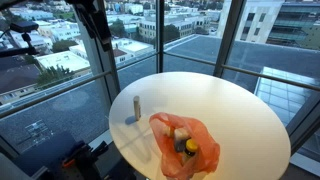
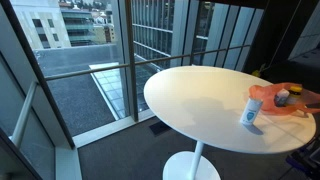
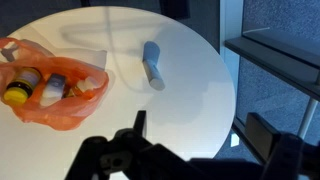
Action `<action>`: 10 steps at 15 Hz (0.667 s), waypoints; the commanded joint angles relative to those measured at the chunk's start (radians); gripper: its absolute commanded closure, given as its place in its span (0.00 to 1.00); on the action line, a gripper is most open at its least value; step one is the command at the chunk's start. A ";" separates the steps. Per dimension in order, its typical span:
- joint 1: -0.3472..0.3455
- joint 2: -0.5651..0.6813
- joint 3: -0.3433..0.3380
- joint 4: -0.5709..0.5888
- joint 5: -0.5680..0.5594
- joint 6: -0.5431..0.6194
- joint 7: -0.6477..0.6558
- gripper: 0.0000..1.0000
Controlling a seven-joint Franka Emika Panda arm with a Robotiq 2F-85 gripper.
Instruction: Remove the blue box from the plastic
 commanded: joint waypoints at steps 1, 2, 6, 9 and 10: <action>-0.009 0.001 0.006 0.002 0.006 -0.003 -0.006 0.00; -0.009 0.001 0.006 0.002 0.006 -0.003 -0.006 0.00; -0.014 0.019 0.010 0.024 0.002 0.004 0.004 0.00; -0.023 0.051 0.024 0.056 -0.011 0.014 0.019 0.00; -0.028 0.066 0.027 0.068 -0.014 0.017 0.024 0.00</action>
